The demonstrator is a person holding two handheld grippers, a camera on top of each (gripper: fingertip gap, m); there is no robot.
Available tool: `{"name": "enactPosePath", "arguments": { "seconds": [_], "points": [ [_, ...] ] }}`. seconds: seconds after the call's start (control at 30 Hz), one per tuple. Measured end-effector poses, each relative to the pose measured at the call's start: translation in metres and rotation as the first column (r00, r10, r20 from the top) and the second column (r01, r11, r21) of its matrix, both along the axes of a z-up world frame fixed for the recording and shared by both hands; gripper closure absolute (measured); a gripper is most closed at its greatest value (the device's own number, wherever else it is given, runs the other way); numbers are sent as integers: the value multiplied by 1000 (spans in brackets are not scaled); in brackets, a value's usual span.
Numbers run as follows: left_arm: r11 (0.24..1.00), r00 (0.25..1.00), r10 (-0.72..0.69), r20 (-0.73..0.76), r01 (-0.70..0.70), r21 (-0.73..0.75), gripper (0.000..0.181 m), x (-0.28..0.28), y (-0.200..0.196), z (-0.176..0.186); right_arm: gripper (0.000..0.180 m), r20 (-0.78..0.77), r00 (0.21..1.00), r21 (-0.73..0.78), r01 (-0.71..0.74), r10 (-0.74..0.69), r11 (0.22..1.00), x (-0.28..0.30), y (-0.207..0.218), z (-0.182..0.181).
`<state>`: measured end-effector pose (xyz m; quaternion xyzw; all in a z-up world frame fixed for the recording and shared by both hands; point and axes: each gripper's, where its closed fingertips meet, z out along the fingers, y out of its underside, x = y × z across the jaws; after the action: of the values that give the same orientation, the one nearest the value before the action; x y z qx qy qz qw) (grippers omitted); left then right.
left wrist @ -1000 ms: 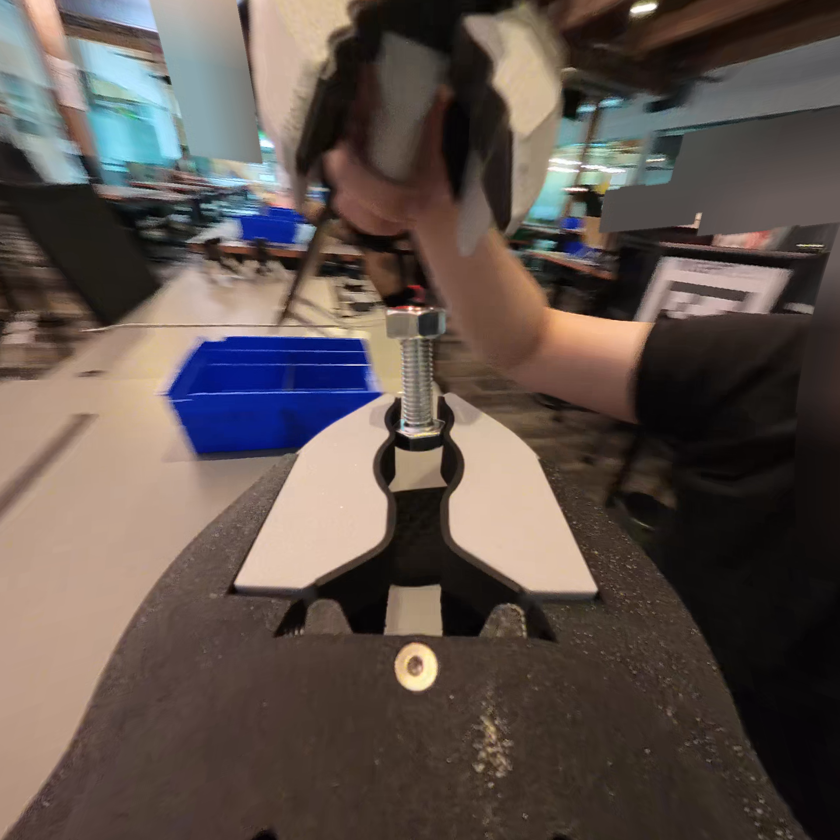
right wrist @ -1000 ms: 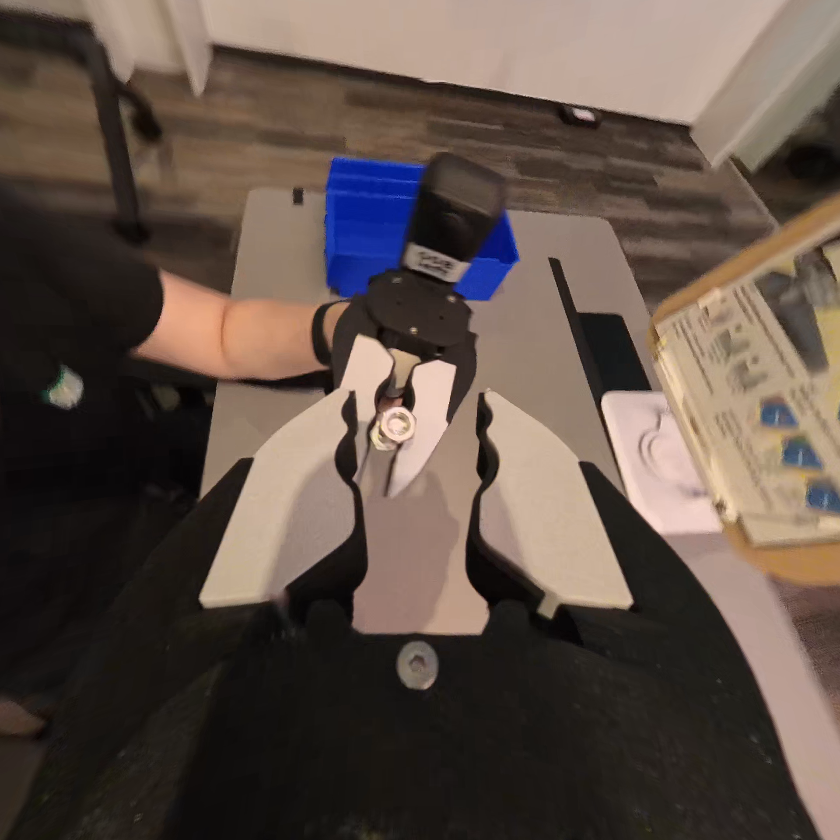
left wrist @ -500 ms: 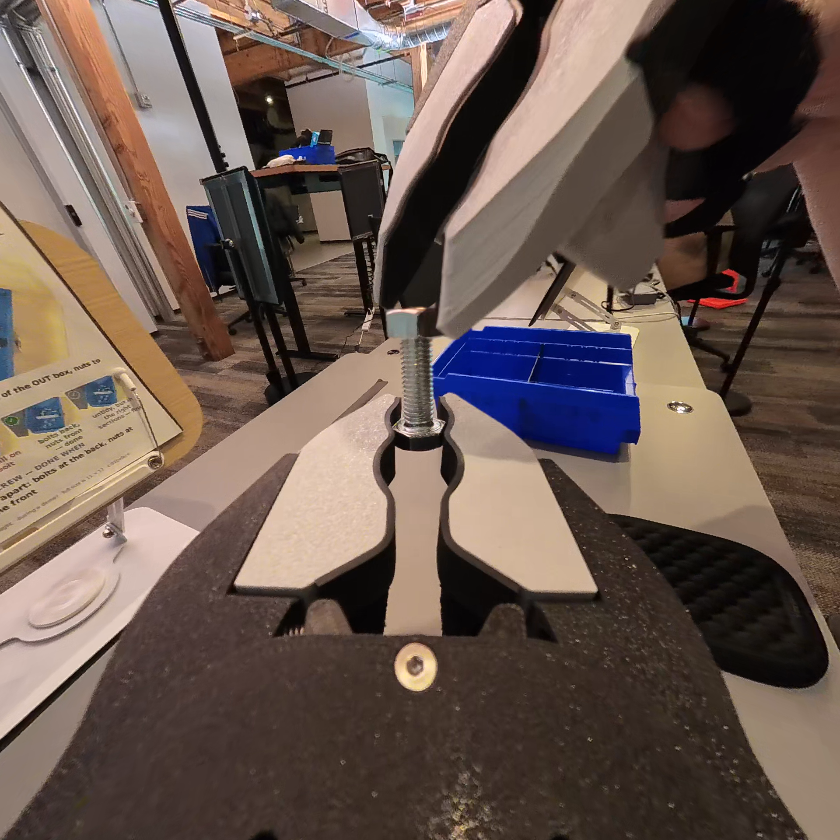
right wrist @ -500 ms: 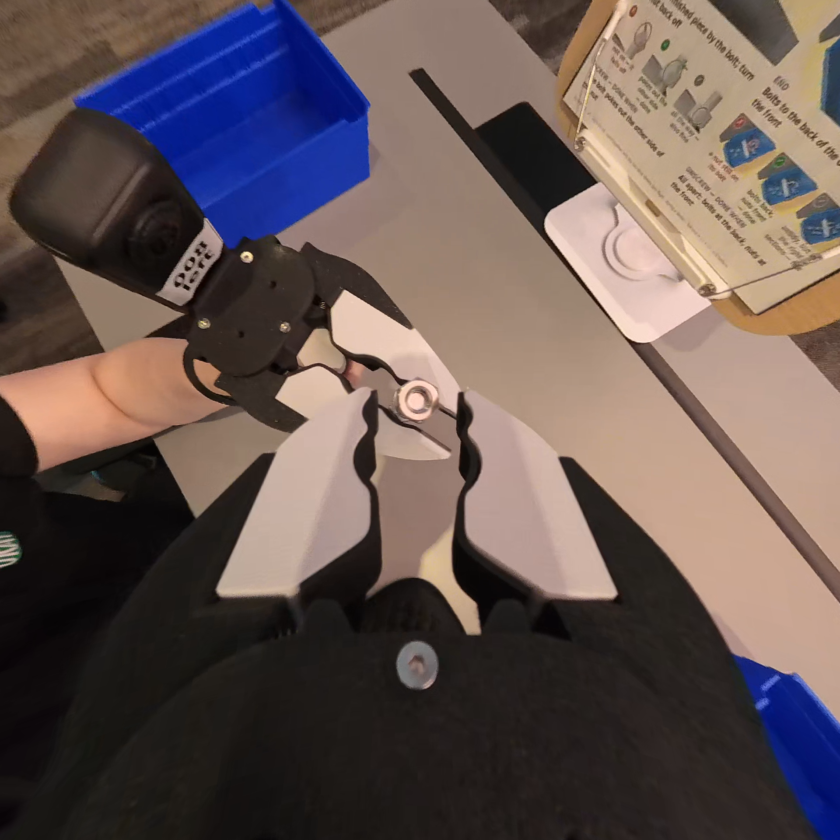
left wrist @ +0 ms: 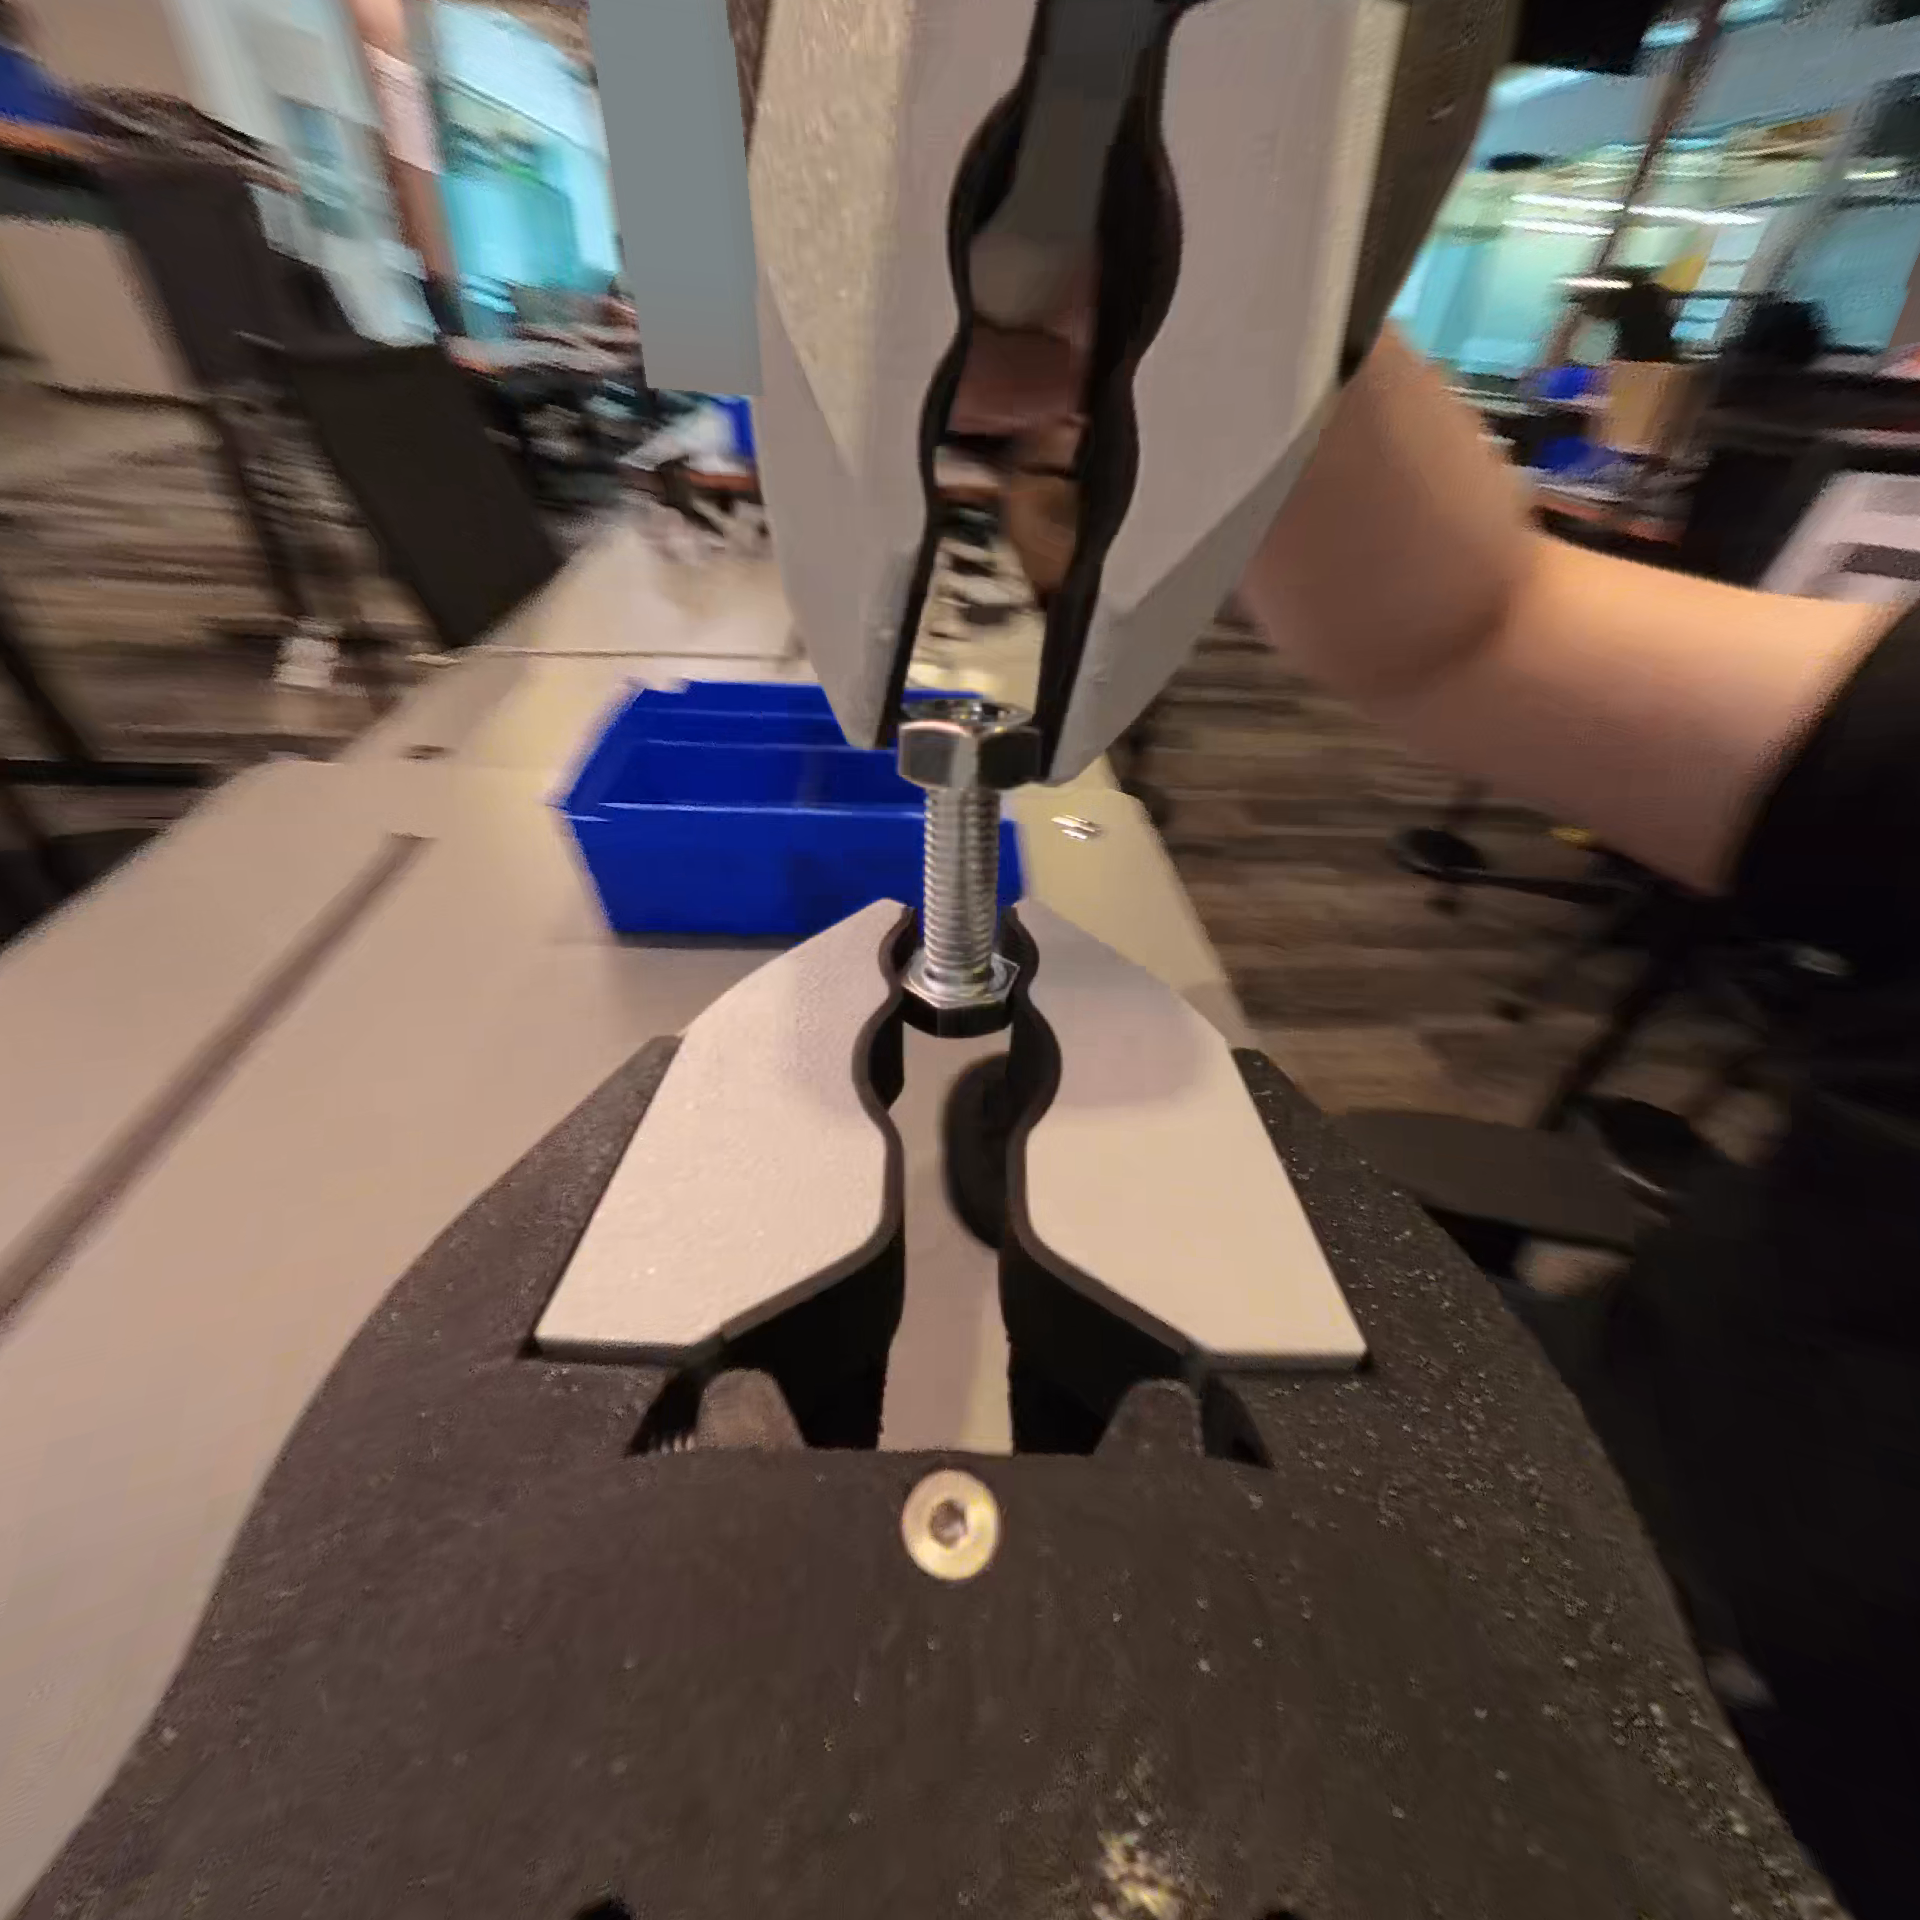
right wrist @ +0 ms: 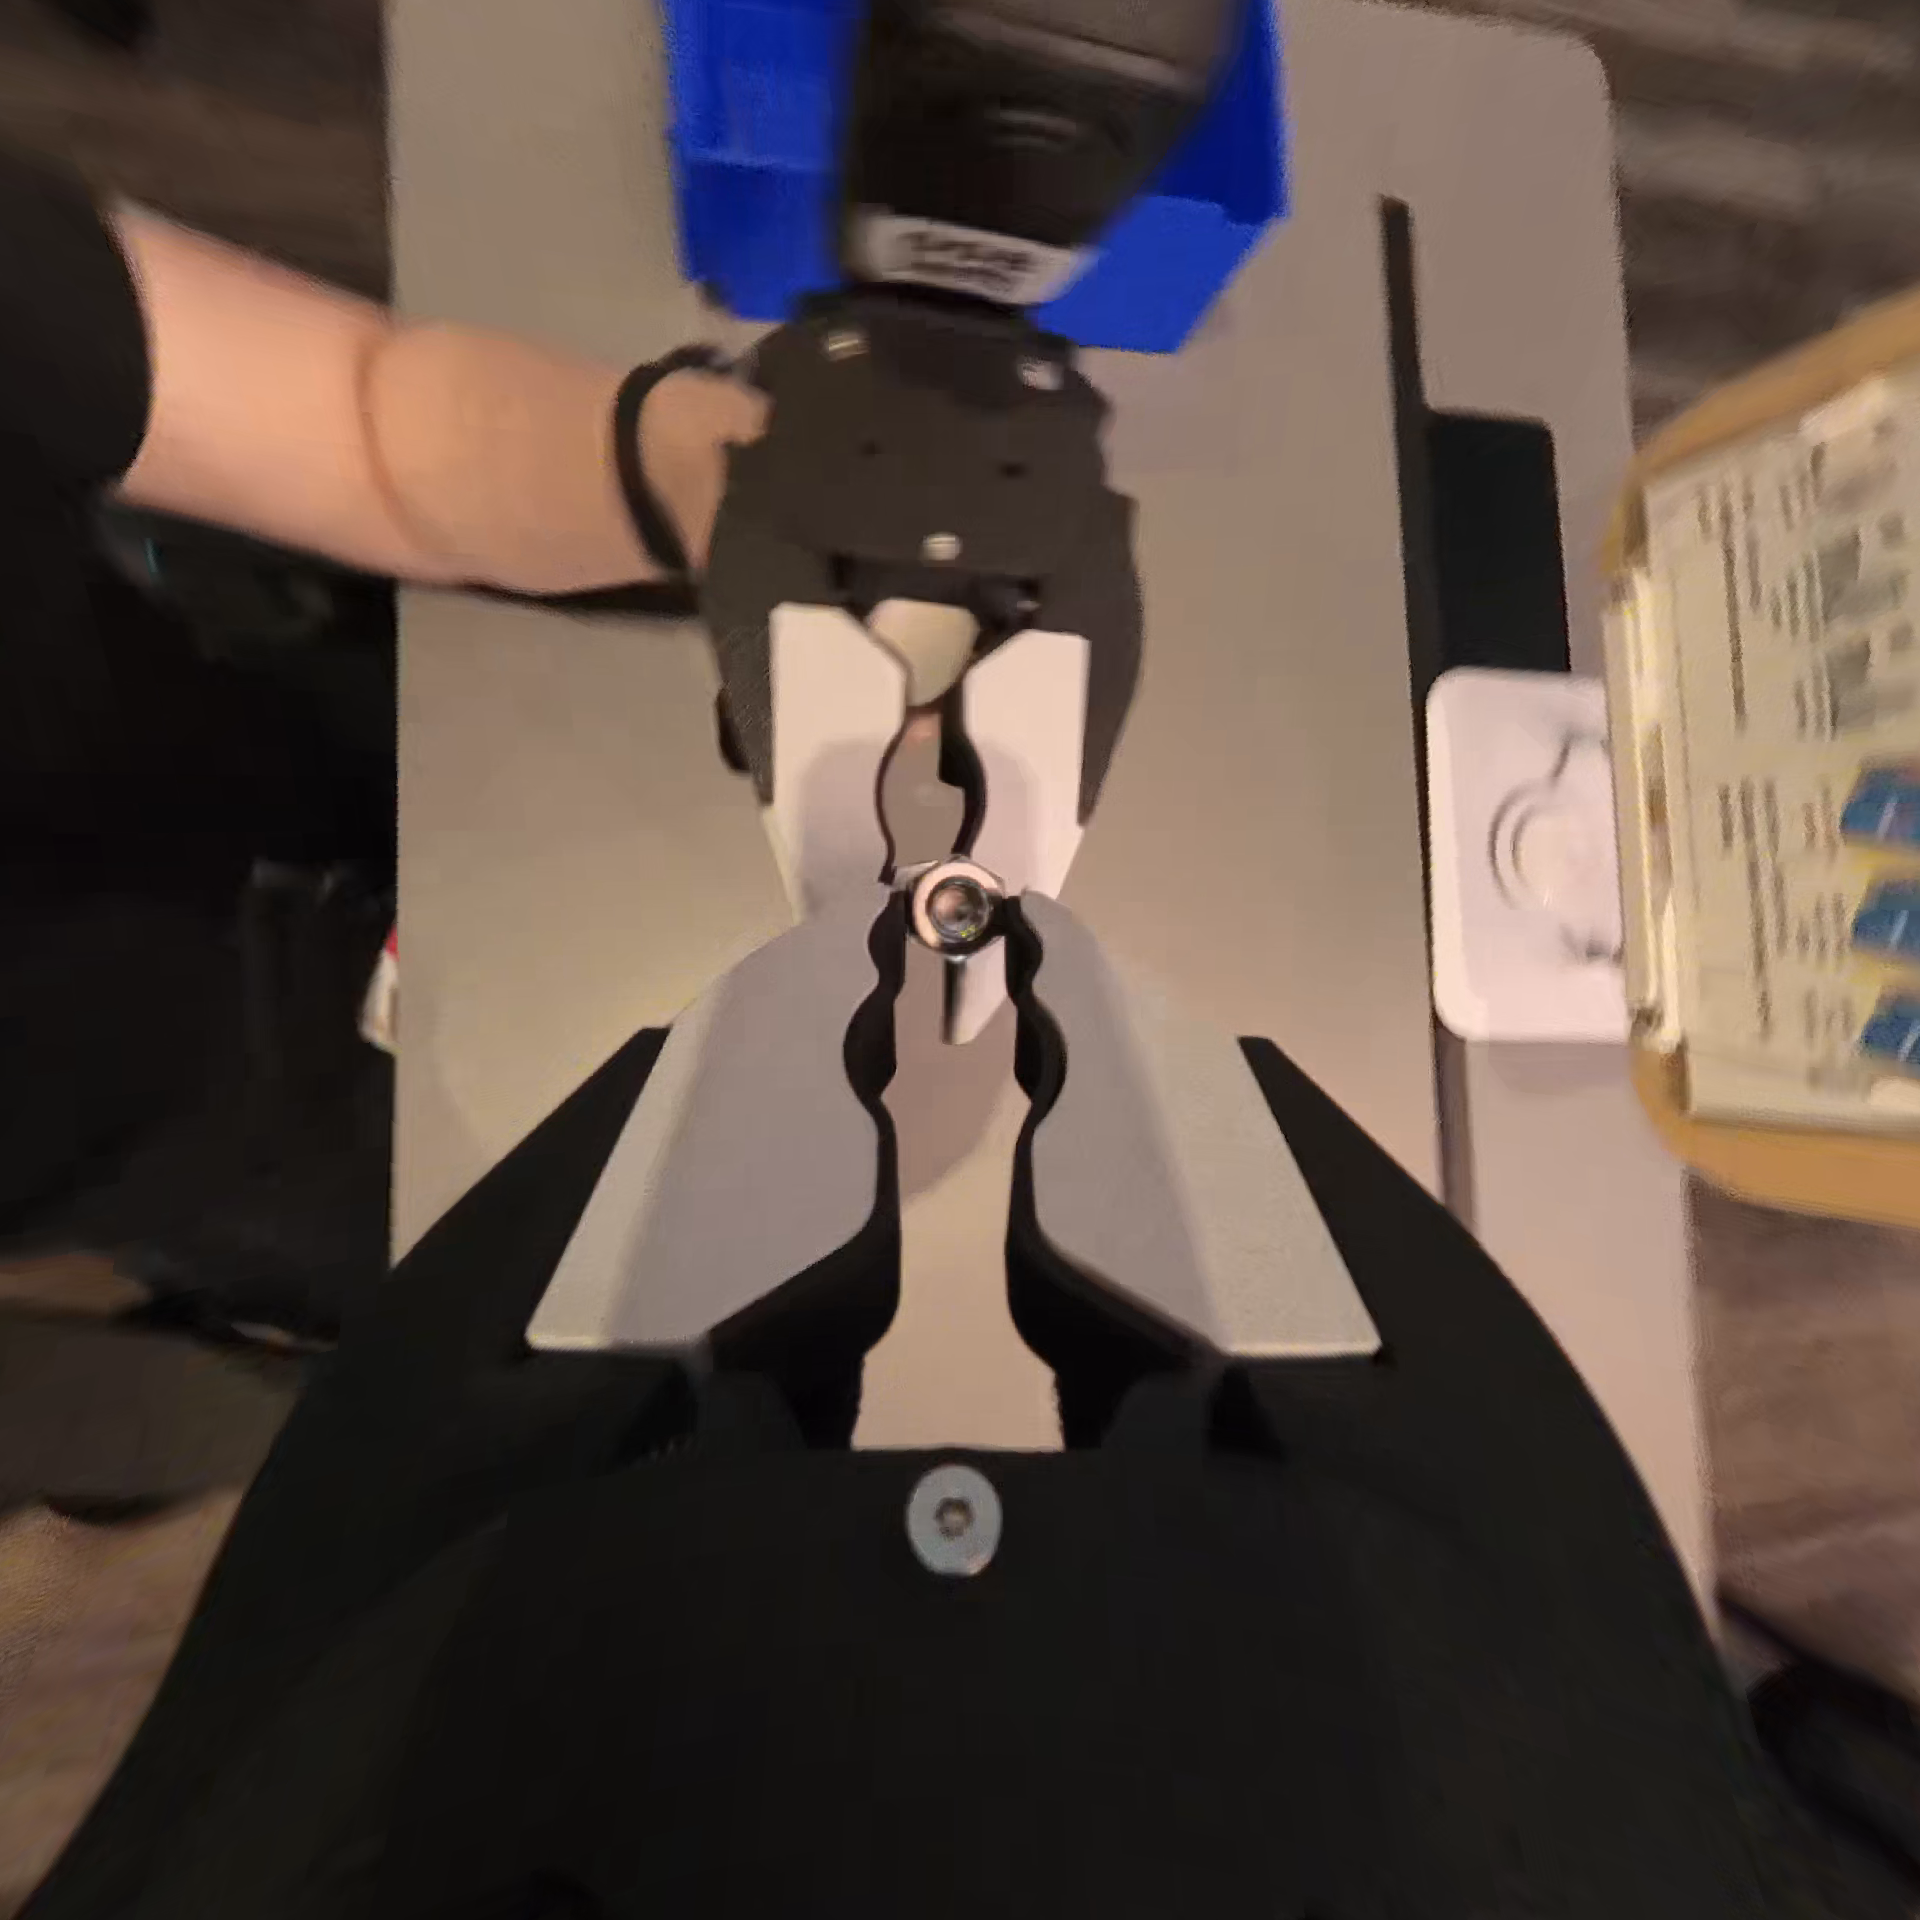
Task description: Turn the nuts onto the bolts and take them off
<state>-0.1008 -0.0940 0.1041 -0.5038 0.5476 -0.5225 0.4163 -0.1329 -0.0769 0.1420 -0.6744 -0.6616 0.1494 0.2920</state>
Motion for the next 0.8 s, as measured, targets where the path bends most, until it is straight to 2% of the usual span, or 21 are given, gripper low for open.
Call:
{"name": "enactPosePath", "arguments": {
  "seconds": [0.07, 0.13, 0.23, 0.33, 0.47, 0.6, 0.73, 0.8],
  "points": [
    [990, 990, -139, -38, 137, -44, 166, -3, -20, -5, 162, 37, 991, 34, -131, 129, 991, 2, -14, -5],
    [945, 951, -307, -36, 300, -133, 166, -9, -43, -6, 162, 40, 967, 39, -252, 250, 967, 1, -30, -8],
    [831, 859, -513, 6, 498, -247, 166, -17, -70, -4, 162, 49, 919, 99, -394, 391, 914, 0, -50, -8],
    [728, 756, -654, -9, 626, -281, 166, -25, -91, -14, 162, 63, 899, 151, -438, 434, 886, -3, -58, -8],
    [720, 752, -659, 13, 636, -278, 166, -21, -94, -13, 162, 79, 900, 179, -436, 428, 882, -2, -56, -9],
    [764, 788, -615, 10, 600, -239, 166, -22, -82, -14, 162, 46, 924, 180, -381, 379, 907, 2, -48, -7],
    [868, 885, -464, -34, 446, -217, 166, -17, -53, -18, 162, 5, 982, 226, -185, 189, 956, 41, -18, -11],
    [922, 929, -366, -63, 352, -161, 166, -17, -39, -18, 162, -34, 999, 204, -20, 28, 979, 84, 0, -19]
  ]
}}
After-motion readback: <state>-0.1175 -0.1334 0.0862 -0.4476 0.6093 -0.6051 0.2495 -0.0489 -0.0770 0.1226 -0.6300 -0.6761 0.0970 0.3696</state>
